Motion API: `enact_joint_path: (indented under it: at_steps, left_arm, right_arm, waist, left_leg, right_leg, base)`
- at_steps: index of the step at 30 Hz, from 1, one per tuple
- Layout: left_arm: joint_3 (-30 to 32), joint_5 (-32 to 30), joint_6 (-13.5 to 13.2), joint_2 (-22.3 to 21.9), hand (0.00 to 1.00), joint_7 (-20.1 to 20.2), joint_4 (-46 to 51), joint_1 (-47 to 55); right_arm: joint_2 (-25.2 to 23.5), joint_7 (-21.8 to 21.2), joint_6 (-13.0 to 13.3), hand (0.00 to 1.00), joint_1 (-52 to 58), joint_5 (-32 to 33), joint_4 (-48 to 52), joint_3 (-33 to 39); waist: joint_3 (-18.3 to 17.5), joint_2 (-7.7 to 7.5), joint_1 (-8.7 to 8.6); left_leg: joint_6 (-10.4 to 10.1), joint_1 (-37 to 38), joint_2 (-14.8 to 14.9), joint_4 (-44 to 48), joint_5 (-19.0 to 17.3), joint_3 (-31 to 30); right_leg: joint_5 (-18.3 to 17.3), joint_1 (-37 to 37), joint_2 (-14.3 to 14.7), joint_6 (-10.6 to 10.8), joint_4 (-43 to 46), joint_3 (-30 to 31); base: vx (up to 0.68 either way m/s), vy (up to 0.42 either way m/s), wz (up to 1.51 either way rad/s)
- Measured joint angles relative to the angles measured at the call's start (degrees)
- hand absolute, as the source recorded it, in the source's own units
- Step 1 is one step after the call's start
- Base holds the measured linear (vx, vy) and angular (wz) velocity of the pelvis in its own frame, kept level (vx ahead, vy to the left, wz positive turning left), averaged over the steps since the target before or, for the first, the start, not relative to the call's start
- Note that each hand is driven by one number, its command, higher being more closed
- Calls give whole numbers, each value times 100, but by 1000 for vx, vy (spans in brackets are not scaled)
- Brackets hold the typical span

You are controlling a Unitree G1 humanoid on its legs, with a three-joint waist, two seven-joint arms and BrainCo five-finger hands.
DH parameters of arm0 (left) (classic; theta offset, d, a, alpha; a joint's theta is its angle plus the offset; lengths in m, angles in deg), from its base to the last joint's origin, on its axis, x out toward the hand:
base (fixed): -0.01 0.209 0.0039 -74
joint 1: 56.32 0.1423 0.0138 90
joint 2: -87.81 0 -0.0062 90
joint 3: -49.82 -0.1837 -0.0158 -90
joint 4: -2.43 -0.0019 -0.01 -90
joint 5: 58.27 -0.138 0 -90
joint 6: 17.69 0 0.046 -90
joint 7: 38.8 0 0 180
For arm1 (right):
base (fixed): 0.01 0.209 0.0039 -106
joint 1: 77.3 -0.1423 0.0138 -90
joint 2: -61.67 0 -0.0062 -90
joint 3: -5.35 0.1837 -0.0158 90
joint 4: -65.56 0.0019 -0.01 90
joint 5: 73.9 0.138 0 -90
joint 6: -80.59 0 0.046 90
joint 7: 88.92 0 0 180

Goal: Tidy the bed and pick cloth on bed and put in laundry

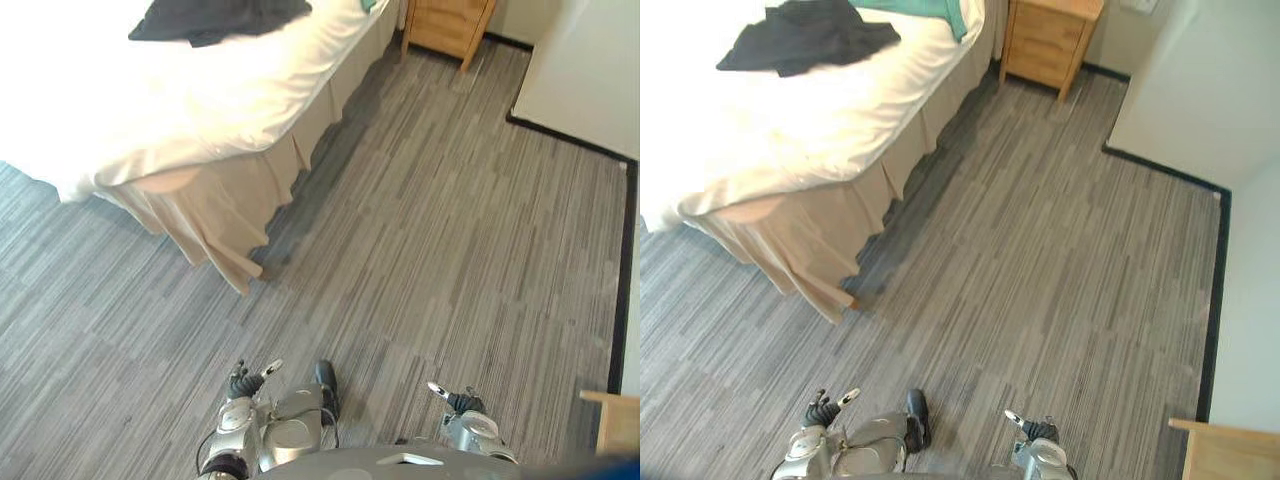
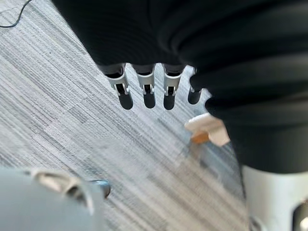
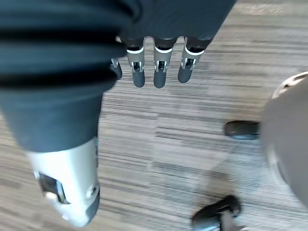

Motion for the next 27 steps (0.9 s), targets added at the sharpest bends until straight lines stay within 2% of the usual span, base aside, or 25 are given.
enact_joint_path:
  at_steps: [1,2,3,4,5,6,7,9,10,11,12,13,14,15,16,17,18,20,21,23,25,27]
  left_arm:
    - [-5,5,17,-36,0,5,-7,38]
    - [-27,2,27,-13,0,17,-5,71]
    - [-78,0,74,24,0,23,-9,73]
    - [-114,1,94,49,0,24,-23,99]
    - [-113,0,97,69,0,23,-35,113]
    - [-115,1,97,99,0,20,-88,114]
    - [-118,1,96,121,0,20,-109,113]
    - [-144,6,99,147,0,14,-128,119]
    - [-171,8,96,148,0,13,-125,120]
    - [-250,8,89,154,0,13,-123,132]
    - [-284,8,83,159,0,12,-122,146]
    - [-322,8,76,180,0,12,-123,153]
    - [-307,19,73,184,0,11,-120,167]
    - [-277,13,66,275,0,12,-150,178]
    - [-271,10,67,247,0,12,-210,116]
    - [-290,7,52,60,0,28,-226,53]
    - [-268,7,43,-6,0,28,-226,50]
    - [-75,6,25,-138,0,31,-233,88]
    - [6,6,-16,-141,0,31,-230,121]
    - [165,8,-47,-157,0,22,-233,176]
    - [238,13,-49,-157,0,16,-228,198]
    - [228,76,-62,-159,0,11,-218,197]
  right_arm:
    - [77,-5,-5,0,64,-34,-2,49]
    - [144,-17,-4,0,140,-34,36,75]
    - [176,-21,-3,0,205,-31,73,71]
    - [174,-21,12,0,276,42,177,141]
    - [195,-24,9,0,303,36,184,125]
    - [221,-25,18,0,303,37,218,96]
    - [225,-23,19,0,294,35,238,90]
    - [209,-34,25,0,188,41,239,67]
    - [208,-37,32,0,164,61,257,68]
    - [227,-44,44,0,131,78,288,65]
    - [226,-44,53,0,116,82,307,61]
    - [160,-50,52,0,108,88,300,3]
    - [137,-55,49,0,110,90,301,-31]
    - [102,-67,28,0,137,93,295,-78]
    - [116,-83,20,0,117,134,299,-73]
    - [232,-93,11,0,33,142,296,-59]
    - [262,-98,10,0,9,142,294,-61]
    - [311,-131,11,0,7,134,300,-92]
    - [345,-138,10,0,21,129,291,-187]
    - [344,-141,17,0,30,114,265,-184]
    - [341,-145,18,0,9,23,225,-204]
    - [353,-146,19,0,14,-44,165,-287]
  waist:
    - [-48,77,-26]
    - [-42,49,-60]
    - [-31,9,-105]
    - [-34,-14,-179]
    - [-44,-33,-210]
    - [-44,-20,-241]
    - [-32,-1,-243]
    - [15,129,-235]
    - [33,168,-232]
    - [38,233,-236]
    - [34,232,-235]
    - [6,103,-228]
    - [9,53,-230]
    - [27,-120,-241]
    - [73,-44,-251]
    - [108,145,-264]
    - [124,197,-276]
    - [125,338,-309]
    - [97,337,-302]
    - [66,328,-338]
    - [45,326,-361]
    - [28,353,-361]
  left_leg:
    - [-8,155,19,-208,-98,-49]
    - [-1,404,-91,-419,-112,-275]
    - [49,590,-145,-524,-148,-512]
    - [100,735,-214,-484,-252,-847]
    - [108,821,-221,-465,-277,-1005]
    - [118,1022,-187,-472,-315,-1305]
    - [98,1173,-134,-504,-326,-1543]
    - [-26,1417,137,-502,-399,-1962]
    - [-71,1457,204,-500,-425,-2034]
    - [-213,1500,321,-487,-510,-2155]
    - [-304,1524,362,-488,-565,-2198]
    - [-521,1578,398,-476,-699,-2280]
    - [-600,1601,395,-464,-756,-2364]
    - [-774,1666,377,-462,-914,-2515]
    - [-827,1685,438,-479,-962,-2531]
    - [-871,1657,609,-439,-981,-2457]
    - [-878,1671,624,-418,-972,-2481]
    - [-930,1842,847,-425,-905,-2483]
    - [-1007,1959,919,-488,-789,-2506]
    - [-1011,2000,1024,-473,-748,-2519]
    - [-1012,1852,1081,-174,-747,-2654]
    - [-1031,1520,1064,529,-737,-2843]
  right_leg:
    - [-55,-272,-31,81,754,-15]
    - [56,-776,-283,281,2174,-12]
    - [373,-1120,-512,503,3122,4]
    - [213,-1523,-749,348,4190,-24]
    - [62,-1665,-826,151,4522,-97]
    - [-236,-1846,-937,-119,4831,-341]
    - [-438,-1923,-965,-166,4752,-523]
    - [-697,-2215,-777,-154,3701,-677]
    - [-701,-2275,-699,-161,3289,-647]
    - [-648,-2362,-522,-131,2326,-573]
    - [-530,-2394,-425,-116,1785,-440]
    - [203,-2464,-234,-138,228,86]
    - [431,-2464,-210,-122,-217,271]
    - [1065,-2388,-195,-97,-627,562]
    - [1219,-2364,-119,-240,-545,533]
    - [825,-2411,39,-258,-220,472]
    - [691,-2429,76,-347,-41,475]
    - [139,-2382,207,-515,554,284]
    - [-131,-2372,198,-538,879,196]
    - [-455,-2358,200,-556,1229,7]
    - [-644,-2228,183,-644,1324,-203]
    - [-664,-1913,172,-674,1125,-423]
  base:
    - [217,137,44]
    - [232,114,78]
    - [270,71,129]
    - [250,23,129]
    - [351,17,157]
    - [385,-12,140]
    - [520,-78,178]
    - [379,-121,136]
    - [305,-195,103]
    - [241,-162,87]
    - [466,-382,107]
    - [363,-346,78]
    - [446,-448,95]
    - [273,-388,75]
    - [297,-407,77]
    - [266,-355,50]
    - [241,-247,41]
    - [274,-242,45]
    - [216,-173,46]
    - [244,-168,49]
    - [323,-158,62]
    - [292,-110,65]
